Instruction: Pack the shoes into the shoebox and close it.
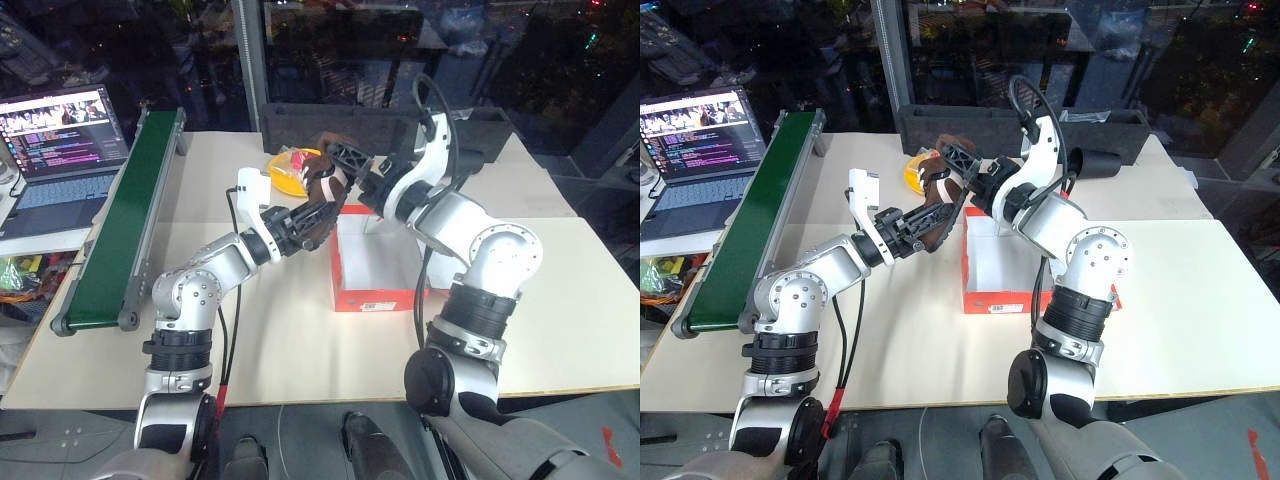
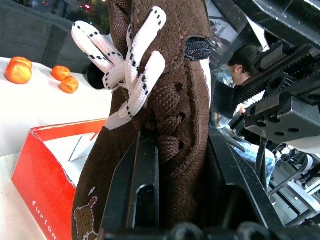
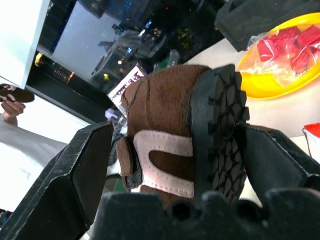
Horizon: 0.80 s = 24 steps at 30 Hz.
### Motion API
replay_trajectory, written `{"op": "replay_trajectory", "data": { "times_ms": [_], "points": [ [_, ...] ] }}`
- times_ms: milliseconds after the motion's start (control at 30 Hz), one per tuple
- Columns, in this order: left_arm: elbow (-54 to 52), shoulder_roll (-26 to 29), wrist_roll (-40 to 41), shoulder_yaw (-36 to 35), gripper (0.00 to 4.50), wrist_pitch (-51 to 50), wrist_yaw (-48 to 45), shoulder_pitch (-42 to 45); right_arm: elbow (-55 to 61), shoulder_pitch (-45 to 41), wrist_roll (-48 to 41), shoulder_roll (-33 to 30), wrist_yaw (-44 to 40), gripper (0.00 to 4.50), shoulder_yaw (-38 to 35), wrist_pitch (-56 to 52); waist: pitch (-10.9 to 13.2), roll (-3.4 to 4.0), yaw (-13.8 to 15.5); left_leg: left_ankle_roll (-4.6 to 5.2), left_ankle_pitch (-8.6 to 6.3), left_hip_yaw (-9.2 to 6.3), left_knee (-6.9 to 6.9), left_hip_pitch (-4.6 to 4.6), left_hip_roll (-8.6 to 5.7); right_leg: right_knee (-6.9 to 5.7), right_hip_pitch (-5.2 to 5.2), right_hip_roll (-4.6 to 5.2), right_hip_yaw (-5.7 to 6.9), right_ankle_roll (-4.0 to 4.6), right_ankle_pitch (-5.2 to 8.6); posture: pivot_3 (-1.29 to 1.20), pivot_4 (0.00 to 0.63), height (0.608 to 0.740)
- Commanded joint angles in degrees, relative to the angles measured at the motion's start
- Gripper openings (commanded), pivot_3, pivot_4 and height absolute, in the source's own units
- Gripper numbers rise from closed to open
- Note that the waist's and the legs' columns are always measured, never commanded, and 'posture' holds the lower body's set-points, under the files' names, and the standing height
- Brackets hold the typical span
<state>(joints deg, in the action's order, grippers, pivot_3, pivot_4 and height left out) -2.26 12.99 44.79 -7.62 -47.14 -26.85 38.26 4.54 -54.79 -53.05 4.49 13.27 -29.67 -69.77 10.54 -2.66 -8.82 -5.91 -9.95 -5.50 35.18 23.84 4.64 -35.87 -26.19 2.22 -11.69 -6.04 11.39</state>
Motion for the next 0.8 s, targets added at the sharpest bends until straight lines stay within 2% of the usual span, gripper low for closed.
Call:
{"op": "replay_trajectory", "data": {
  "times_ms": [33,267,700,767,800],
  "points": [
    [-2.5,0.2,-0.1,-0.1,0.77,1.1,-0.5,0.6,1.5,0.9,-0.9,-0.3,0.0,3.79,1.3,2.2,0.0,0.0,0.0,0.0,0.0,0.0,-0.01,0.0,0.0,0.0,0.0,0.0,0.0,0.0,0.0,0.0,0.15,0.707],
    [-3.0,0.4,-1.0,0.2,0.77,1.4,-0.4,0.5,1.3,1.7,-0.8,-1.3,-0.1,1.53,3.2,3.1,0.0,0.03,0.0,0.0,0.0,-0.01,-0.03,-0.01,0.0,0.01,0.0,0.0,0.01,0.0,0.0,0.0,0.15,0.707],
    [-3.0,0.3,-3.3,1.3,0.77,2.2,-0.6,0.5,1.6,2.6,-1.2,-1.5,0.5,1.53,4.6,5.8,0.0,0.03,0.0,0.0,0.0,-0.01,-0.06,-0.01,0.0,0.04,0.0,0.0,0.01,0.01,0.01,0.0,0.15,0.707],
    [-3.0,0.3,-3.4,1.3,0.77,2.2,-0.6,0.5,2.1,2.9,-1.1,-1.0,1.3,1.11,4.4,6.9,0.0,0.03,0.0,0.0,0.0,-0.01,-0.06,-0.01,0.0,0.05,0.0,0.0,0.02,0.01,0.01,0.0,0.15,0.707],
    [-3.0,0.2,-3.5,1.3,0.77,2.1,-0.6,0.5,2.4,3.1,-1.1,-0.9,1.6,1.04,4.5,7.2,0.0,0.03,0.0,0.0,0.0,-0.02,-0.06,-0.01,0.0,0.05,0.0,0.0,0.02,0.01,0.01,0.0,0.15,0.707]
  ]
}}
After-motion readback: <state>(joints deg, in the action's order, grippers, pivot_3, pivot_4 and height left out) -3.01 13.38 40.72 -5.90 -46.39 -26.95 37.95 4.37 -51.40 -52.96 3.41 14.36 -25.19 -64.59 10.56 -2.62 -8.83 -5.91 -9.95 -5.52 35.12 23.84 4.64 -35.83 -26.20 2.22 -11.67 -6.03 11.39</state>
